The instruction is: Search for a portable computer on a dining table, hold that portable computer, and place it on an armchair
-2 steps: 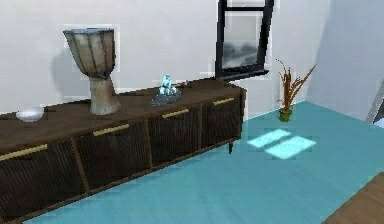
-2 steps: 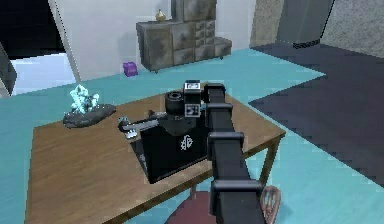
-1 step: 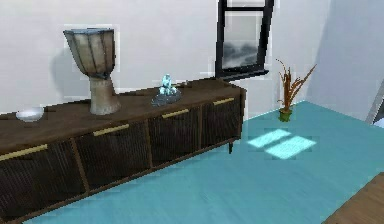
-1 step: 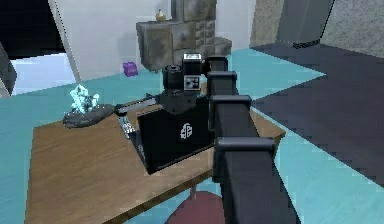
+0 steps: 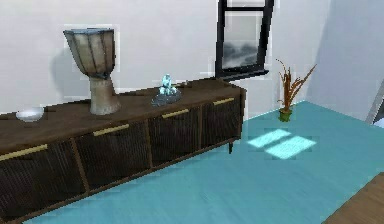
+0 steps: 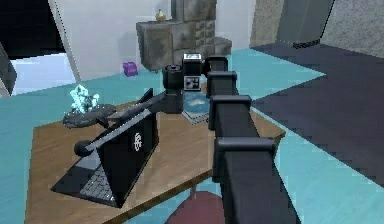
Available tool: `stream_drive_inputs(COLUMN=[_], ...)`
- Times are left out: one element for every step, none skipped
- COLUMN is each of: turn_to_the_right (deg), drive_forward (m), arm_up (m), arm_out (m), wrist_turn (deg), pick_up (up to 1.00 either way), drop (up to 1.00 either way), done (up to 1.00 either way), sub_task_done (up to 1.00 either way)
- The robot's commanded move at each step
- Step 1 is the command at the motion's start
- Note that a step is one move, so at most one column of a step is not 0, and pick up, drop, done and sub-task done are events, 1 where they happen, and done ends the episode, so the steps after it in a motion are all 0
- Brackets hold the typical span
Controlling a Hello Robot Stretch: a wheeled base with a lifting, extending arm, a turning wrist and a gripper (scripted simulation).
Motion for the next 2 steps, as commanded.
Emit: stream_drive_inputs(turn_to_the_right=[0.0,0.0], drive_forward=[0.00,0.00], arm_up=[0.00,0.00], arm_out=[0.00,-0.26], wrist_turn=[-42.0,0.0], pick_up=[0.00,0.00], drop=[0.00,0.00], done=[0.00,0.00], sub_task_done=[0.00,0.00])
